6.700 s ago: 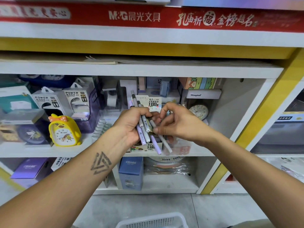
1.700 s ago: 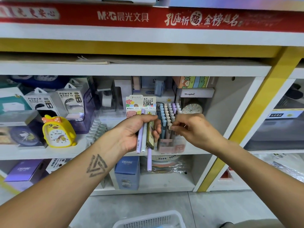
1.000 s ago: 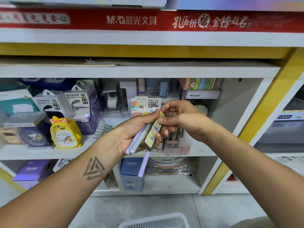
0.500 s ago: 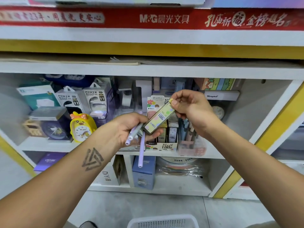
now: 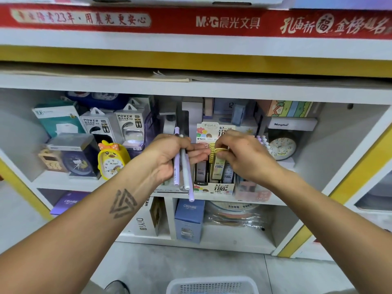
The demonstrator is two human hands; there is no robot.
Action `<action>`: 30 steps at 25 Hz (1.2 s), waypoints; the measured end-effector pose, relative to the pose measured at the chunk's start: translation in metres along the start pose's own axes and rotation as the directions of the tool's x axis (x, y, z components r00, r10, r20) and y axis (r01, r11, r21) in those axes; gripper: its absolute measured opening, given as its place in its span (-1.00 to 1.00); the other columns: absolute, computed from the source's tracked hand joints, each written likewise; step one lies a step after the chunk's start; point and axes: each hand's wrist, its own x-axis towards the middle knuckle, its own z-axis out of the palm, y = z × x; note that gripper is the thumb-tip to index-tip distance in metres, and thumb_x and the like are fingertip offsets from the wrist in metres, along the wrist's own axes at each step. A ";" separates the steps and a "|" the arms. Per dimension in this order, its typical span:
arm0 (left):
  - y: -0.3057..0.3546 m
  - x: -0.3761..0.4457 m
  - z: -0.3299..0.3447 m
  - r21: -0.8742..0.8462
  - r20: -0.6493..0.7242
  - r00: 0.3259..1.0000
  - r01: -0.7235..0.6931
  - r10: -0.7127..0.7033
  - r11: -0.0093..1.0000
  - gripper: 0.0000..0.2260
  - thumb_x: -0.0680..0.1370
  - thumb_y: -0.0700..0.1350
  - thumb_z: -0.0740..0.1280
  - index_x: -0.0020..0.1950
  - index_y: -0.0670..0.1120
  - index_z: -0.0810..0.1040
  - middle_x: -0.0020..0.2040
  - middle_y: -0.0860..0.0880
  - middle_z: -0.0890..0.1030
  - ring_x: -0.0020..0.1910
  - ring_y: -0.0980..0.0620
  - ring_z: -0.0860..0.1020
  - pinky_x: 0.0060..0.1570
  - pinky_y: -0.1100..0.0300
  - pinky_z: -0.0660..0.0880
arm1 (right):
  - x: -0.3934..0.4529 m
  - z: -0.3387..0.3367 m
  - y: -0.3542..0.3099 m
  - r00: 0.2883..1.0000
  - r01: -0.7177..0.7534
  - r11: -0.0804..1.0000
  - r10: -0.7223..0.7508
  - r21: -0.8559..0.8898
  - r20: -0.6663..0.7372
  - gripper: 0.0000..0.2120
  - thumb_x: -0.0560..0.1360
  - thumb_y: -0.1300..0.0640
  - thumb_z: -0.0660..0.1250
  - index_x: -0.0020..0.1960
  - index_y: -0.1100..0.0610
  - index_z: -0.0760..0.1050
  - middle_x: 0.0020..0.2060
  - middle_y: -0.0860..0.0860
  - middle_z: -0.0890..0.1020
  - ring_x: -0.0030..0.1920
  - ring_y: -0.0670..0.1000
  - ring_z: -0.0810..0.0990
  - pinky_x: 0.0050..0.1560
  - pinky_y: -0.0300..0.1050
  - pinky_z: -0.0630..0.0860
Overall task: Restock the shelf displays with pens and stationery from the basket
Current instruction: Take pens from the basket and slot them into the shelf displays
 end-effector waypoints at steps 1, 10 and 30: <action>0.000 0.000 0.000 -0.004 0.004 1.000 -0.009 0.009 1.000 -0.82 0.54 -0.51 0.14 0.00 -0.25 0.37 -0.01 -0.44 0.63 -0.16 -0.30 0.69 -0.30 -0.01 0.65 | 0.000 0.000 -0.002 1.000 0.017 1.000 -0.017 0.003 -0.012 -0.92 0.57 0.12 0.37 0.05 0.05 0.52 -0.06 -0.10 0.53 -0.03 0.02 0.52 -0.01 0.00 0.48; -0.006 0.000 0.011 -0.021 0.056 0.997 -0.060 0.061 0.998 -0.80 0.52 -0.44 0.28 0.08 -0.22 0.43 -0.09 -0.30 0.69 -0.18 -0.23 0.70 -0.27 0.00 0.65 | -0.006 0.005 -0.008 0.997 0.079 0.994 -0.079 0.075 -0.007 -0.77 0.52 0.21 0.41 -0.11 0.01 0.36 -0.19 -0.12 0.44 -0.18 -0.02 0.44 -0.16 -0.09 0.36; -0.035 0.007 0.060 -0.079 0.239 0.970 -0.027 0.045 0.997 -0.73 0.59 -0.34 0.25 0.29 -0.33 0.50 0.14 -0.31 0.63 -0.02 -0.22 0.68 -0.02 -0.17 0.62 | -0.033 -0.043 0.014 0.939 -0.294 0.471 0.303 0.832 0.161 -0.67 0.45 0.44 0.43 0.15 0.23 0.48 -0.31 0.22 0.63 -0.46 0.04 0.53 -0.50 -0.17 0.45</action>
